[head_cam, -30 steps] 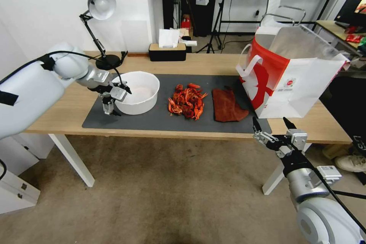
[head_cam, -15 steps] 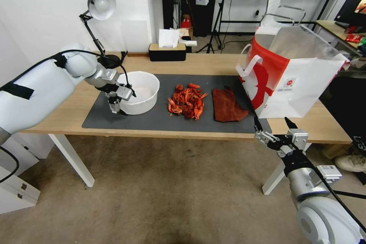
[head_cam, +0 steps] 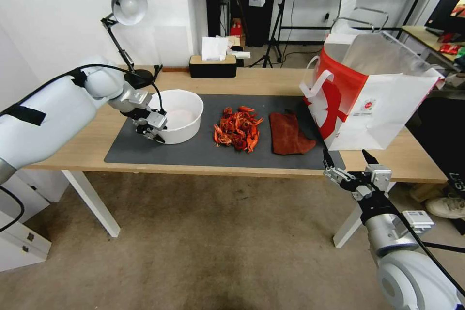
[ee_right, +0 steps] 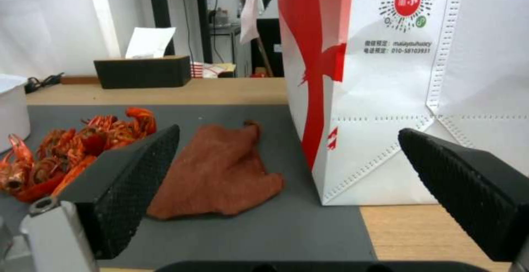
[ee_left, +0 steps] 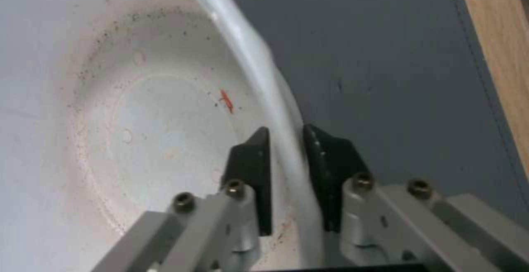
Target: Sweep shrimp from table into container with towel, then put container into takeout bag.
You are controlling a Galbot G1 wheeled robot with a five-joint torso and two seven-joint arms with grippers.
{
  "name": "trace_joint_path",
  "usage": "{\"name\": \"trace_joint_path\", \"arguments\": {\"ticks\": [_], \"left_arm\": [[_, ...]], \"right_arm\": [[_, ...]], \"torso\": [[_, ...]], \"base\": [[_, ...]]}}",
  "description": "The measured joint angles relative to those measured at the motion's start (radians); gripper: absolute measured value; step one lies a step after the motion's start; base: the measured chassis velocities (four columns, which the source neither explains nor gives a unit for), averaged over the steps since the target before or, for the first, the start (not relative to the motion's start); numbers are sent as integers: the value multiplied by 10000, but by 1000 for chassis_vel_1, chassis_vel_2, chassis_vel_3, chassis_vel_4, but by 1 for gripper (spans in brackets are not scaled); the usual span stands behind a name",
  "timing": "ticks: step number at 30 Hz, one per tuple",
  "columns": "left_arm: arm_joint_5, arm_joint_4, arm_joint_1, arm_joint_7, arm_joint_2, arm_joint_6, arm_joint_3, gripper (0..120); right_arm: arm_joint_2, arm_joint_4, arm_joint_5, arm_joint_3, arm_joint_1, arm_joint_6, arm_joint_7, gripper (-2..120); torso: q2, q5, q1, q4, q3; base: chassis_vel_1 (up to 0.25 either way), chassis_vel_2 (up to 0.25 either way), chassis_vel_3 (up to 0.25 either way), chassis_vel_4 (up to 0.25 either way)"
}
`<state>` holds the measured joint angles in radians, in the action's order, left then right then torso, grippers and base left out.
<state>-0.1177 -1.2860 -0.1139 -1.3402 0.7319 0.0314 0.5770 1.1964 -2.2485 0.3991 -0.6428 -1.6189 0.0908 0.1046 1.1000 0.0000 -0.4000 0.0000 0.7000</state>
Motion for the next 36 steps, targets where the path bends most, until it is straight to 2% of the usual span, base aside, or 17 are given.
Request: {"name": "trace_joint_path", "arguments": {"ticks": [4,11,13,14,15,17,18,19,21,22,25,26,29,30,33,34,36], "left_arm": [[33,-99,93,-12,-164,133,-71,0],[205,-103,310,-150,-382,369,-475,0],[372,-107,548,-258,-541,694,-1008,0],[389,-348,795,-320,-681,1035,-1461,0],[389,-348,795,-320,-681,1035,-1461,0],[357,-784,1131,-330,-860,1360,-1868,0],[291,-1436,1629,-328,-1138,1716,-2377,0],[291,-1436,1629,-328,-1138,1716,-2377,0],[237,-2540,2734,-302,-1655,2290,-3349,0],[237,-2540,2734,-302,-1655,2290,-3349,0],[419,-4380,4637,-105,-2477,2904,-5025,0],[419,-4380,4637,-105,-2477,2904,-5025,0],[460,-6686,6591,308,-3145,3034,-6436,0],[460,-6686,6591,308,-3145,3034,-6436,0],[8,-8048,8087,485,-3103,3126,-6943,0],[8,-8048,8087,485,-3103,3126,-6943,0],[-658,-8987,9123,541,-3021,3353,-7151,0]], "right_arm": [[24,-7,-82,13,-9,-39,-24,100],[6,-5,-84,15,-16,-81,-2,100],[-14,0,-80,13,-29,-107,-3,100],[-18,0,-74,19,-36,-110,-5,100],[-18,0,-74,19,-36,-110,-5,100],[-19,-1,-72,32,-37,-112,-6,100],[-22,-1,-71,43,-34,-112,1,100],[-22,-1,-71,43,-34,-112,1,100],[-32,-1,-71,62,-34,-112,14,100],[-32,-1,-71,62,-34,-112,14,100],[-67,-3,-70,71,-51,-113,15,100],[-67,-3,-70,71,-51,-113,15,100],[-182,-23,-85,80,-86,-113,-9,100],[-182,-23,-85,80,-86,-113,-9,100],[-276,-41,-90,60,-198,-118,-13,100],[-276,-41,-90,60,-198,-118,-13,100],[-277,-84,-91,35,-247,-125,-13,100]], "torso": [[0,-1,0,-1,0],[0,-1,1,0,0],[0,-3,1,1,0],[0,0,0,0,0],[0,0,0,0,0],[0,0,1,-3,-1],[0,-1,0,-4,-1],[0,-1,0,-4,-1],[0,-1,1,-1,-1],[0,-1,1,-1,-1],[0,-2,1,6,-1],[0,-2,1,6,-1],[1,4,3,1,-3],[1,4,3,1,-3],[0,0,2,-3,-1],[0,0,2,-3,-1],[0,3,2,0,-2]], "base": [[0,0,0,0],[0,0,0,0],[0,0,0,0],[0,0,0,0],[0,0,0,0],[0,0,0,0],[0,0,0,0],[0,0,0,0],[0,0,0,0],[0,0,0,0],[0,0,0,0],[0,0,0,0],[0,0,0,0],[0,0,0,0],[0,0,0,0],[0,0,0,0],[0,0,0,0]]}}
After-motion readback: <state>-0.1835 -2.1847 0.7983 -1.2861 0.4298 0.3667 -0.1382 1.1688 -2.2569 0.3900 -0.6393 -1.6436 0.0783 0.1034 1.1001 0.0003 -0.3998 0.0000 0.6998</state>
